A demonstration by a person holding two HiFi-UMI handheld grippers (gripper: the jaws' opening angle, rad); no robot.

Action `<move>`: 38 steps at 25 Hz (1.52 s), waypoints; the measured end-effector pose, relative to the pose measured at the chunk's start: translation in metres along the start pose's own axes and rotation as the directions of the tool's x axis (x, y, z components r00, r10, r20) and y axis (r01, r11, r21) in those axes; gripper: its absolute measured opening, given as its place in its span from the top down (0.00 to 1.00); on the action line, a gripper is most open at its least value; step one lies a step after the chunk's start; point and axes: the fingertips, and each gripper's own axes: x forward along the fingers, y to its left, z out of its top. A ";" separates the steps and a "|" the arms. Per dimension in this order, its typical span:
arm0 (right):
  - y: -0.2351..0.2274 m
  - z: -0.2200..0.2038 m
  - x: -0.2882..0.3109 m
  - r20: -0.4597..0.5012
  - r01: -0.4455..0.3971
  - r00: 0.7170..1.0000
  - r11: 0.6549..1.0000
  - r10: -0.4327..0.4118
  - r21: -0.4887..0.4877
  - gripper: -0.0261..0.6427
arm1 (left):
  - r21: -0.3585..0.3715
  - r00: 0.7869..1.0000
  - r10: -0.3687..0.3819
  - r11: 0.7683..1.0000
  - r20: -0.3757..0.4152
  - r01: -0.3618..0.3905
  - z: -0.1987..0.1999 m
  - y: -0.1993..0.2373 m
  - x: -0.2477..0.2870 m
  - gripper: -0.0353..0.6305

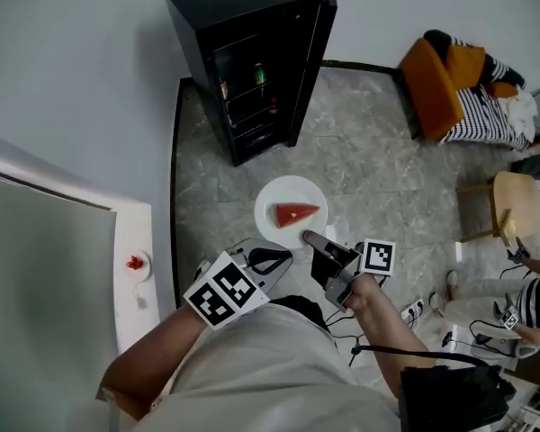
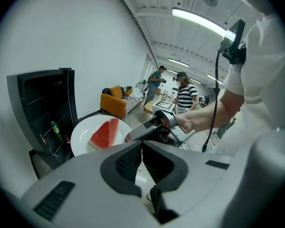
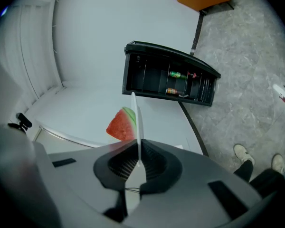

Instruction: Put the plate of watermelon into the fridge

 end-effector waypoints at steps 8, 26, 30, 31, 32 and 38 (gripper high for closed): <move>-0.016 0.078 0.081 0.107 0.021 0.994 0.999 -0.024 0.027 0.93 | -0.007 1.000 -0.031 0.999 0.003 0.031 0.017 0.085 -0.011 0.93; -0.085 0.294 0.238 0.065 0.063 0.996 0.997 -0.065 0.038 0.93 | -0.093 0.998 0.045 0.994 -0.046 -0.049 0.093 0.281 0.069 0.93; -0.111 0.342 0.282 0.056 0.078 0.995 0.994 -0.082 0.077 0.93 | -0.113 0.996 0.059 0.991 -0.062 -0.066 0.107 0.336 0.091 0.93; -0.115 0.349 0.290 0.057 0.077 0.995 0.993 -0.082 0.090 0.93 | -0.115 0.996 0.065 0.991 -0.062 -0.072 0.109 0.344 0.093 0.93; -0.118 0.356 0.297 0.058 0.077 0.995 0.992 -0.083 0.100 0.93 | -0.117 0.996 0.070 0.990 -0.062 -0.077 0.111 0.350 0.095 0.93; -0.144 0.415 0.340 0.065 0.097 0.992 0.987 -0.107 0.130 0.93 | -0.145 0.991 0.104 0.983 -0.081 -0.115 0.127 0.401 0.114 0.93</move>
